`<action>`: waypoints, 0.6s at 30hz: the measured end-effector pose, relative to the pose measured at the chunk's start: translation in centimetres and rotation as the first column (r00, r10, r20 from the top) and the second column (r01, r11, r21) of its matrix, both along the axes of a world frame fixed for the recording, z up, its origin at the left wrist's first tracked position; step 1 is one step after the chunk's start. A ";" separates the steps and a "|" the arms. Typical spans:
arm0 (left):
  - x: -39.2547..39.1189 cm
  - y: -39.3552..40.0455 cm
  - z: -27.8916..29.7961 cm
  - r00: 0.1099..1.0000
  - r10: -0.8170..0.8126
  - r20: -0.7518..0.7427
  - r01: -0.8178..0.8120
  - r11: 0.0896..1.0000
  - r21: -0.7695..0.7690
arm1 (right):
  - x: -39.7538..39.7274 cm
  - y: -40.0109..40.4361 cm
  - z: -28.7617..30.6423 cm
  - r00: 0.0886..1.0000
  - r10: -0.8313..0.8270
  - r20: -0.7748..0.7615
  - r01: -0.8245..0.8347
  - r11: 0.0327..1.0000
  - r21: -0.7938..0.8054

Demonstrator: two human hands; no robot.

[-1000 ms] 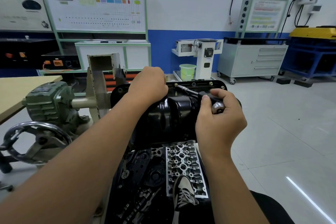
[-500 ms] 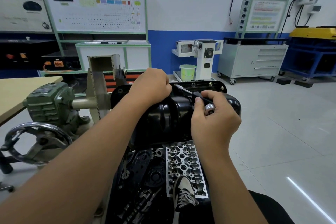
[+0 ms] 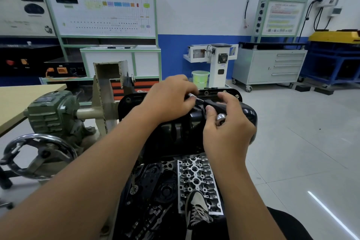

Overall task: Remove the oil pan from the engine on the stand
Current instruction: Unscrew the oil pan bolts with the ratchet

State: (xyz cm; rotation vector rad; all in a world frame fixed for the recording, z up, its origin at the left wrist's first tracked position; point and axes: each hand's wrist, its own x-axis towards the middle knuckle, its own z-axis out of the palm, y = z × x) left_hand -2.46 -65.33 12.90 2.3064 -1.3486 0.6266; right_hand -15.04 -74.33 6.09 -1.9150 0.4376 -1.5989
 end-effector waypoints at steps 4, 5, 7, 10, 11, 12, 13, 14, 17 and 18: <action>-3.5 -0.4 -1.3 0.980 -0.197 0.033 0.197 0.980 0.007 | -0.1 0.1 0.1 1.000 -0.010 -0.014 0.010 1.000 0.002; -3.9 -0.5 -1.6 0.975 -0.215 0.057 0.216 0.976 -0.007 | -0.2 0.0 0.2 1.000 0.001 -0.015 -0.001 1.000 -0.001; -4.4 -0.5 -1.9 0.970 -0.225 0.090 0.228 0.973 -0.028 | -0.2 -0.2 0.2 0.999 0.034 -0.017 -0.034 0.999 -0.005; -4.7 -0.3 -1.9 0.972 -0.208 0.106 0.213 0.976 -0.039 | -0.1 -0.2 0.1 0.998 0.063 -0.004 -0.063 0.998 -0.006; -4.9 -0.2 -2.0 0.973 -0.199 0.112 0.205 0.978 -0.037 | 0.0 -0.2 0.1 0.998 0.062 0.004 -0.062 0.998 -0.009; -5.1 -0.1 -2.2 0.974 -0.190 0.121 0.195 0.980 -0.030 | 0.1 -0.2 0.2 0.998 0.058 0.010 -0.058 0.998 -0.013; -5.3 0.0 -2.5 0.975 -0.179 0.133 0.183 0.983 -0.023 | 0.1 -0.3 0.2 0.998 0.054 0.013 -0.054 0.998 -0.022; -5.4 0.1 -2.9 0.975 -0.167 0.149 0.172 0.985 -0.023 | 0.1 -0.4 0.2 0.998 0.056 0.012 -0.056 0.998 -0.033; -5.4 0.4 -4.2 0.961 -0.145 0.234 0.162 0.985 -0.056 | -0.2 -0.8 0.0 0.996 0.091 0.003 -0.091 0.994 -0.057; -5.4 0.3 -4.5 0.956 -0.138 0.260 0.162 0.984 -0.075 | -0.2 -0.9 0.0 0.995 0.100 -0.001 -0.100 0.993 -0.058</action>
